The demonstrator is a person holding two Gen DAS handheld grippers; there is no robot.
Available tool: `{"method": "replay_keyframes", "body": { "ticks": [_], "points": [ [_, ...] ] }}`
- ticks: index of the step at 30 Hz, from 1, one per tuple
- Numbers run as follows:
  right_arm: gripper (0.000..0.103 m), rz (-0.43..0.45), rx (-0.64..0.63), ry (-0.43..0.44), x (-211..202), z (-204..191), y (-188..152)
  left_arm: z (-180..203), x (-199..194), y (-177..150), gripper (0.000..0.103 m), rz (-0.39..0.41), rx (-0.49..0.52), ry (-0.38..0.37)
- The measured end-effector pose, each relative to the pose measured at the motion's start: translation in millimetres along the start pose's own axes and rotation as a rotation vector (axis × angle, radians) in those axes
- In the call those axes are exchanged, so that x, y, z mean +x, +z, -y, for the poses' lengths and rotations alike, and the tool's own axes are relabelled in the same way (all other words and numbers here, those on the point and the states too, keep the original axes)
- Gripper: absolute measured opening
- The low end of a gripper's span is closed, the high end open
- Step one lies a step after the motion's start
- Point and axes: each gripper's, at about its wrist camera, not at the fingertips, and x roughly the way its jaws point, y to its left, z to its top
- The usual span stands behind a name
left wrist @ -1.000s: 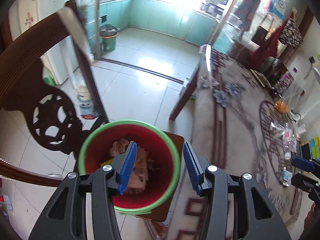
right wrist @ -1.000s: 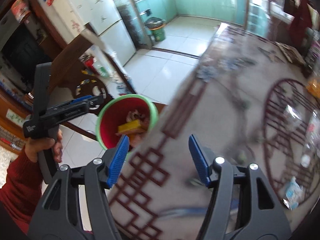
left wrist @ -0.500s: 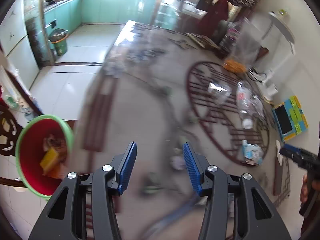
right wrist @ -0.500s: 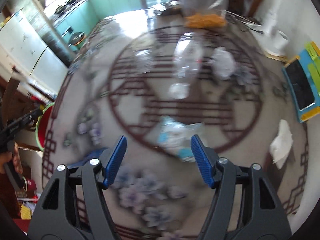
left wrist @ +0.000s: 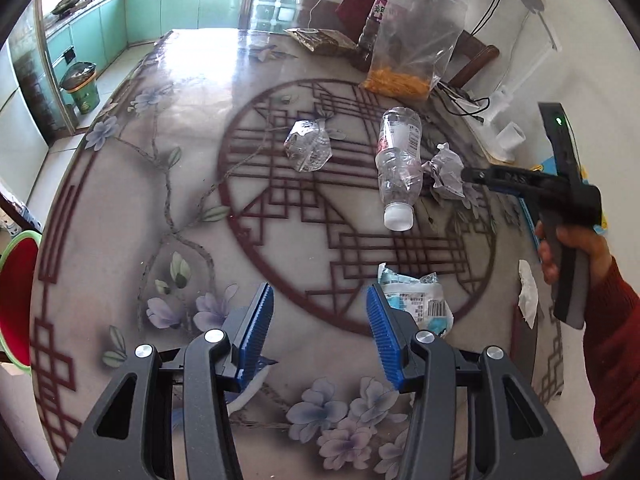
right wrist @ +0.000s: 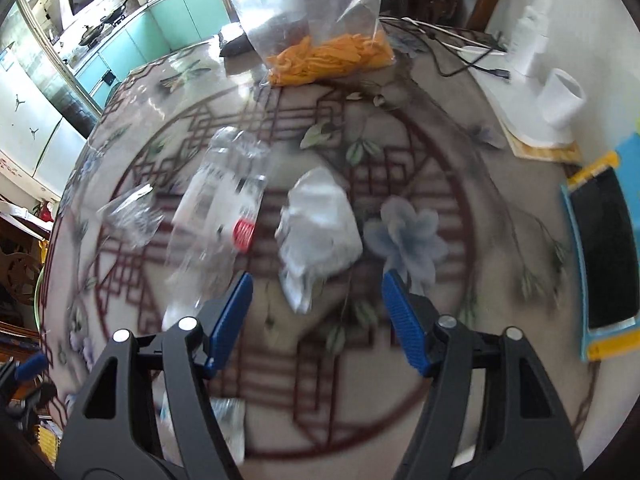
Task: Collect trash
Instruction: 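Grasp the clear plastic water bottle with the left gripper while the right grasps crumpled white paper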
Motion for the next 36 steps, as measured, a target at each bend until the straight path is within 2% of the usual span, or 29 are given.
{"method": "replay_keyframes", "body": {
  "ticks": [7, 15, 18, 21, 27, 36],
  "points": [
    [0.067, -0.030, 0.022, 0.058, 27.7, 12.1, 24.6, 25.6, 8.3, 24.6, 0.046, 0.013, 0.036, 0.057],
    [0.067, -0.062, 0.032, 0.091, 51.5, 17.1, 34.4, 44.3, 43.4, 56.8, 0.046, -0.007, 0.054, 0.040],
    [0.052, -0.071, 0.028, 0.121, 57.3, 18.3, 33.8, 53.1, 60.0, 67.5, 0.046, -0.031, 0.063, 0.018],
    [0.048, -0.045, 0.032, 0.117, 48.9, 18.5, 32.8, 66.7, 75.8, 83.6, 0.046, -0.034, 0.093, 0.002],
    [0.048, 0.019, 0.081, 0.143, 19.0, 27.3, 21.8, 93.2, 113.4, 120.2, 0.046, -0.053, 0.120, -0.057],
    [0.048, -0.004, 0.158, 0.155, 6.0, 44.8, -7.0, 120.7, 170.8, 141.8, 0.049, -0.139, 0.115, -0.092]
  ]
}}
